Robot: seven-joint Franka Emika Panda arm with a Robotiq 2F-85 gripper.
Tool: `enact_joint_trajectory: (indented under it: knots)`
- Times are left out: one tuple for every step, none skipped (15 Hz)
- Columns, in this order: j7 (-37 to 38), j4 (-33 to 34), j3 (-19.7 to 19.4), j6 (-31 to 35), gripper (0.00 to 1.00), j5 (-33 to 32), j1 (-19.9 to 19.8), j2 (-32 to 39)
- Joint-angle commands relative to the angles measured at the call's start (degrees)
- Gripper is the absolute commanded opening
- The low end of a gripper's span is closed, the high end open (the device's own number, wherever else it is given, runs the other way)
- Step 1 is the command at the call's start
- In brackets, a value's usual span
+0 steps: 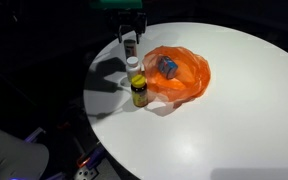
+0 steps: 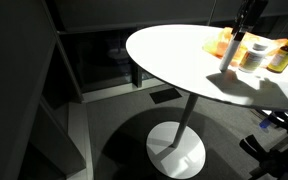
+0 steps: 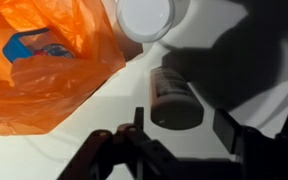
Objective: Move the lotion bottle from the plastic to the table
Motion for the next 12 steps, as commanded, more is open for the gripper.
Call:
enact_joint_trajectory:
  knots:
    - [2.09, -0.14, 1.03, -1.96, 1.00, -1.56, -0.69, -3.15]
    - [3.81, 0.02, 1.11, -2.85, 1.00, -2.06, -0.77, -4.01]
    - [5.25, 0.34, 1.12, -4.10, 1.00, -2.16, -0.78, -4.70]
    - [8.00, 0.69, 1.17, -5.54, 1.00, -2.97, -0.92, -5.55]
    - [10.14, 0.98, 1.21, -6.89, 1.00, -3.59, -1.01, -6.33]
    - [12.36, 1.21, 1.20, -8.03, 1.00, -4.06, -1.10, -7.15]
    - [13.94, 1.47, 1.14, -9.24, 1.00, -4.19, -1.12, -7.80]
    - [15.31, 1.68, 1.11, -10.16, 0.99, -4.43, -1.17, -8.31]
    - [16.32, 1.91, 1.04, -11.14, 1.00, -4.33, -1.21, -8.75]
    - [13.40, 1.03, 0.72, -8.63, 1.00, -3.19, -0.64, -7.53]
    - [13.69, 1.03, 0.71, -8.97, 1.00, -3.19, -0.64, -7.95]
    - [13.67, 0.95, 0.71, -8.95, 1.00, -3.19, -0.64, -7.91]
